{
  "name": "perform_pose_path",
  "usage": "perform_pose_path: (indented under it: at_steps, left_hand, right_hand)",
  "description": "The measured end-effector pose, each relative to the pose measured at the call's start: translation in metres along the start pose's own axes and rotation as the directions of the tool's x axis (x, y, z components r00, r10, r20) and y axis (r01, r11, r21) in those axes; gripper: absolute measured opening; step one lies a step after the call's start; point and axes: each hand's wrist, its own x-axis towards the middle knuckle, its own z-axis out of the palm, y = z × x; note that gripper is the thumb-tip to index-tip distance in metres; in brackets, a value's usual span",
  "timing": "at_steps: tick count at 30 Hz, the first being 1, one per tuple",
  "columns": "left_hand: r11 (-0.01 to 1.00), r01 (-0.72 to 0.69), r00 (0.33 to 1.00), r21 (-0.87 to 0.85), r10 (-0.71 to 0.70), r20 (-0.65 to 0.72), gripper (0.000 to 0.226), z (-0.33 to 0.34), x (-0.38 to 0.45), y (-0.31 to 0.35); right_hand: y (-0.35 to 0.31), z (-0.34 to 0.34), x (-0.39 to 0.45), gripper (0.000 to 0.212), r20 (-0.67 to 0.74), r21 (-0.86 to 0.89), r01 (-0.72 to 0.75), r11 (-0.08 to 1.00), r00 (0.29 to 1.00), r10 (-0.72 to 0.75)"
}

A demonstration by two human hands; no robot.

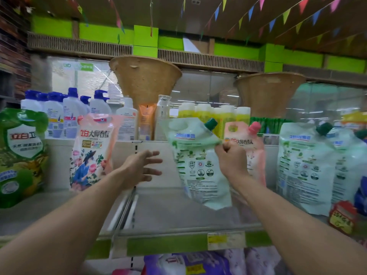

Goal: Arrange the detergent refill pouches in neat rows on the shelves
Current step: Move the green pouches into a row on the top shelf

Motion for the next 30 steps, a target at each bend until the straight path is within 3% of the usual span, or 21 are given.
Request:
perform_pose_path:
  at_steps: [2,6,8,10,11,15,18,22,25,30]
  left_hand:
    - [0.997,-0.06,0.995,0.038,0.056,0.086,0.033,0.025,0.008,0.004]
    - [0.992,-0.079,0.986,0.098,0.063,0.151,0.026,0.07,0.023,0.008]
    - [0.991,-0.075,0.987,0.109,0.058,0.153,0.024,0.086,0.03,0.007]
    - [0.991,-0.082,0.989,0.102,0.068,0.135,0.024,0.095,0.037,0.004]
    - [0.99,-0.089,0.988,0.108,0.075,0.132,0.026,0.097,0.041,0.002]
    - [0.993,-0.08,0.984,0.082,0.066,0.167,0.031,0.097,0.05,-0.008]
    - [0.997,-0.076,0.98,0.01,0.073,0.186,0.027,0.091,0.053,-0.015]
    - [0.989,-0.069,0.974,-0.129,0.095,0.206,0.013,0.087,0.049,-0.017]
    - [0.978,-0.095,0.966,-0.187,0.136,0.22,0.01,0.099,0.04,-0.006]
    - [0.974,-0.165,0.946,-0.154,0.2,0.256,0.014,0.149,0.021,0.037]
  right_hand:
    - [0.014,-0.017,0.001,0.033,0.008,0.046,-0.083,0.995,0.997,0.083]
    - [0.034,-0.038,-0.002,0.023,0.055,-0.028,-0.169,0.985,0.984,0.17]
    - [0.04,-0.044,-0.001,0.036,0.126,-0.128,-0.187,0.974,0.971,0.203]
    - [0.041,-0.047,-0.005,0.062,0.193,-0.285,-0.171,0.943,0.954,0.231]
    - [0.042,-0.046,-0.007,0.064,0.193,-0.329,-0.159,0.931,0.954,0.231]
    - [0.039,-0.04,-0.008,0.043,0.175,-0.482,-0.073,0.873,0.968,0.178]
    - [0.033,-0.039,-0.008,0.042,0.175,-0.574,0.0,0.819,0.977,0.123]
    - [0.025,-0.046,-0.013,0.043,0.143,-0.495,-0.039,0.868,0.982,0.125]
    - [0.01,-0.056,-0.017,0.04,0.073,-0.427,-0.009,0.904,0.996,0.045]
    - [-0.024,-0.107,-0.015,0.05,-0.091,-0.307,-0.044,0.951,0.996,0.017]
